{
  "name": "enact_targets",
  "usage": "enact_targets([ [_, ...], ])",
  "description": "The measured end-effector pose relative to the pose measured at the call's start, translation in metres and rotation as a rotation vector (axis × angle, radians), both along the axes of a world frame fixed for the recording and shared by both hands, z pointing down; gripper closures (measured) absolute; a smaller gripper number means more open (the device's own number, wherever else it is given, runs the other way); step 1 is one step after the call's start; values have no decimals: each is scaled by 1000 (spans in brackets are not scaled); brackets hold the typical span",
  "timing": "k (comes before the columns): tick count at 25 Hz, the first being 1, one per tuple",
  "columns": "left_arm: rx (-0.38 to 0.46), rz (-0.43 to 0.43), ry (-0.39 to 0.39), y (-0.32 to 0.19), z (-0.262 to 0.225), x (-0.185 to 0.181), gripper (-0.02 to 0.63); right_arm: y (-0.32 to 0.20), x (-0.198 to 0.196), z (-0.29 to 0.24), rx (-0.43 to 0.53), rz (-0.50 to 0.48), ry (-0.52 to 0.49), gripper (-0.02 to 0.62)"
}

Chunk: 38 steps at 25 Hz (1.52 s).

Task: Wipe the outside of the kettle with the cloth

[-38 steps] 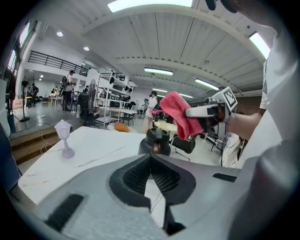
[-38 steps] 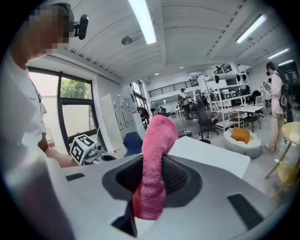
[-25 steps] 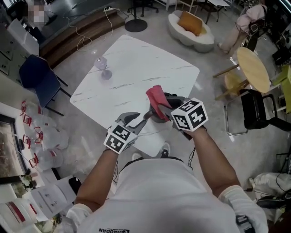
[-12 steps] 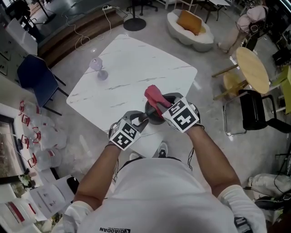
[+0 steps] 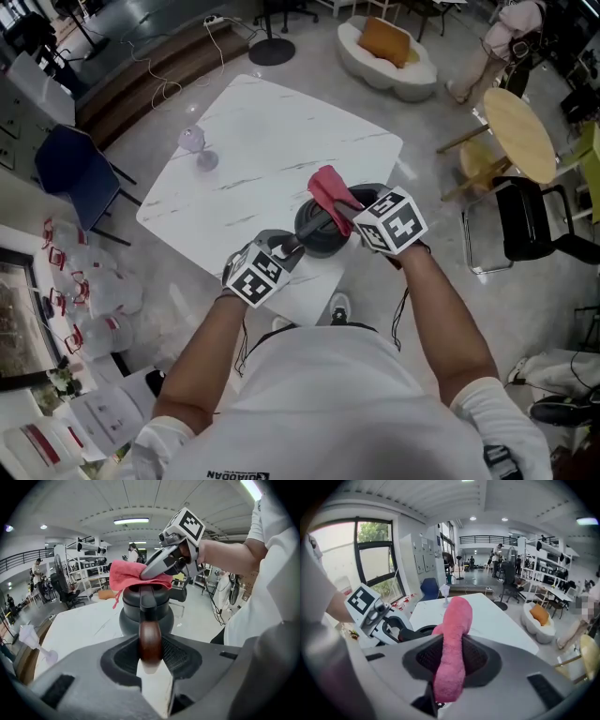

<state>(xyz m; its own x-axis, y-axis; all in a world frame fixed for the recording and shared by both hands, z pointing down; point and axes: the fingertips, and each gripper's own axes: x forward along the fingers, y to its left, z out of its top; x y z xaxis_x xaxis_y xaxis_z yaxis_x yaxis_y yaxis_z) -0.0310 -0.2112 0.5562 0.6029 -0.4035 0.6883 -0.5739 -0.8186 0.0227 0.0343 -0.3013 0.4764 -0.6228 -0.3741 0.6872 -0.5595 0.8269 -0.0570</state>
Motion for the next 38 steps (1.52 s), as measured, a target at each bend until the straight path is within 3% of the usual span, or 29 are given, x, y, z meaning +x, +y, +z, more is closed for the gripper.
enact_targets([
  [5,12,41,-71,-2,11,5,503,-1,0,0,-26,6,-63,491],
  [12,-30,24,-10,-3,9,5,512,-4,3,0,-15,-5,-63,491],
  [16,-35,-13,37,-3,3,4,514,-14,27,16,-18,49,-22,494],
  [19,-37,-8,30,-4,2,5,511,-20,42,22,-35,115,-57,494],
  [24,-41,-29,46,-4,2,3,512,-28,72,33,-2,212,-1,494],
  [28,-36,-59,76,-6,0,4,512,-24,86,23,33,269,-46,492],
  [32,-35,-114,127,-13,-5,4,512,-3,80,0,85,235,-146,491],
  [35,-78,-208,236,-23,-18,-5,512,25,63,-15,112,163,-217,491],
  [38,-158,-284,337,-33,-37,-15,511,47,39,-28,195,58,-181,489],
])
